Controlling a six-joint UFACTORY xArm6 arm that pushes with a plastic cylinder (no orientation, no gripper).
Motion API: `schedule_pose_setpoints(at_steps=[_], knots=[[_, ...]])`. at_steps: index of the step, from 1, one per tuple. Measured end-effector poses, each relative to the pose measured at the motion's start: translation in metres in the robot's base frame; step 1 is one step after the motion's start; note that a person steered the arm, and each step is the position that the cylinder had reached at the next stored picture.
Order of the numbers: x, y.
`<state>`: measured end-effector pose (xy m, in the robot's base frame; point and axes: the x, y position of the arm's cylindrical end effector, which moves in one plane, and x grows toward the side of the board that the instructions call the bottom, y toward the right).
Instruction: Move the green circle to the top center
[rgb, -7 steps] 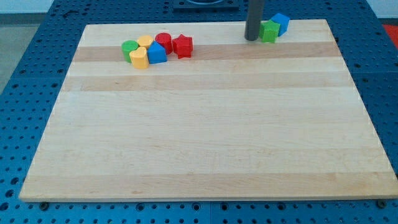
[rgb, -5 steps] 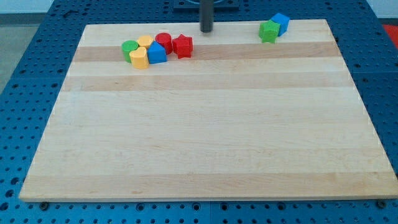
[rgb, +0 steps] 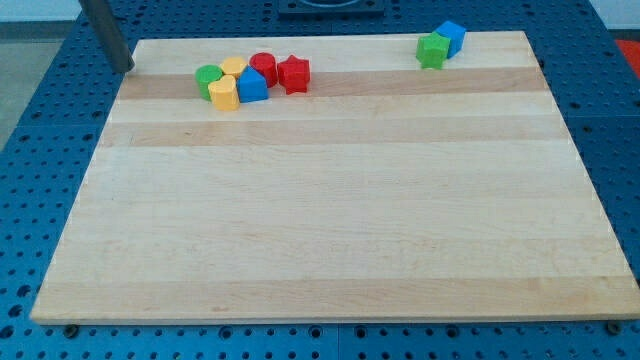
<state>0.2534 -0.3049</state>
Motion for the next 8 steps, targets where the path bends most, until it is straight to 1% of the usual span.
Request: schedule_pose_setpoints(at_steps=[1,2,3,4,5,7,8], knots=[[0.008,0.000],[0.040,0.001],[0.082,0.001],[0.111,0.009],[0.106,0.036],[0.073,0.077],[0.068,0.103]])
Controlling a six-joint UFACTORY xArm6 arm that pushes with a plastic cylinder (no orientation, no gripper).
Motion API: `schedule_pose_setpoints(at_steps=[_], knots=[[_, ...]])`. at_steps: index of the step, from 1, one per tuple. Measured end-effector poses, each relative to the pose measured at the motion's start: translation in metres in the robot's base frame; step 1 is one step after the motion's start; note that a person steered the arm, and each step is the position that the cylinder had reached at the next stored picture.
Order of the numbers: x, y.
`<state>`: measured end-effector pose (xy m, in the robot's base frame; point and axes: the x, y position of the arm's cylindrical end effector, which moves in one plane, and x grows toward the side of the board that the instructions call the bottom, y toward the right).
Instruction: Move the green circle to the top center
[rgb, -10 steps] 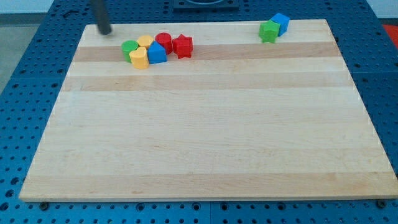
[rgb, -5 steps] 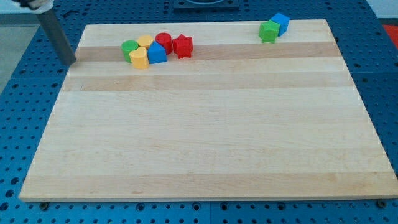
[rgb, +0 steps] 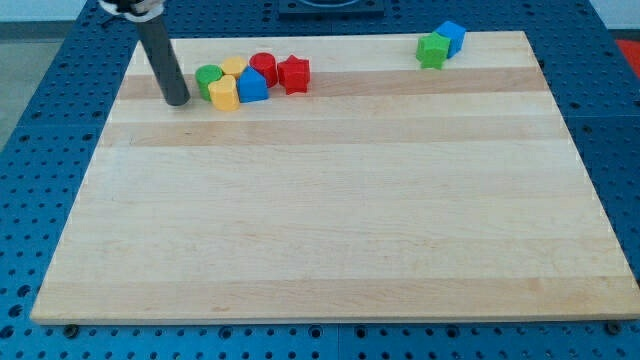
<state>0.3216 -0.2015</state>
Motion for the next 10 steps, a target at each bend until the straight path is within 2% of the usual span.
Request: schedule_pose_setpoints(at_steps=[3,5,7,8,9,10], knots=[[-0.009,0.040],[-0.043,0.013],[-0.058,-0.021],[-0.060,-0.072],[-0.089,-0.086],[-0.090,-0.056]])
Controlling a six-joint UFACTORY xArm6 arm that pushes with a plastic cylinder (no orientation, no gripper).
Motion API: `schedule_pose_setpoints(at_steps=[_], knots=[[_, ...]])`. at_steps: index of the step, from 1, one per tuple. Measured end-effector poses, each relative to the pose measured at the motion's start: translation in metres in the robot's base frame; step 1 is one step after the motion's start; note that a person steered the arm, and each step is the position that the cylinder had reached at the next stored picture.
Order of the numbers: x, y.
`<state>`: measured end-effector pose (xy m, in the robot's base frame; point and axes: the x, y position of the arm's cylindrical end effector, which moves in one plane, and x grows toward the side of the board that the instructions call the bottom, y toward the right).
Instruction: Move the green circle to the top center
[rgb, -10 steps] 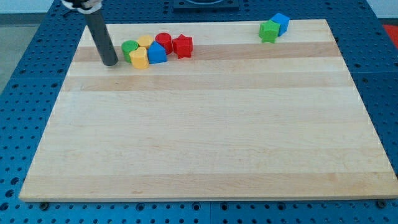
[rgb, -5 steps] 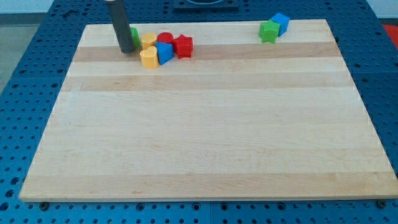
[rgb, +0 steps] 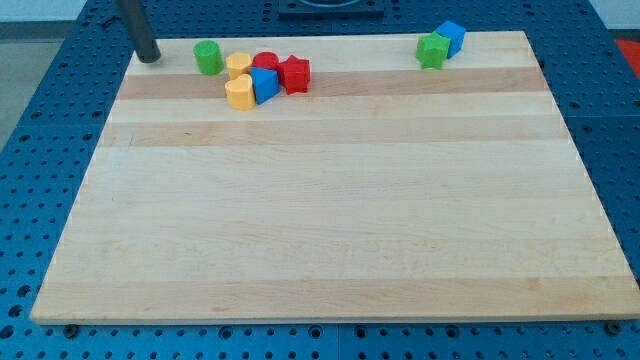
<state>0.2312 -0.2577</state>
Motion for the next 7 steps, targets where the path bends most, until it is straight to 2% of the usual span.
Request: schedule_pose_setpoints(at_steps=[1,3,6,7], knots=[[0.010,0.032],[0.011,0.040],[0.009,0.170],[0.009,0.166]])
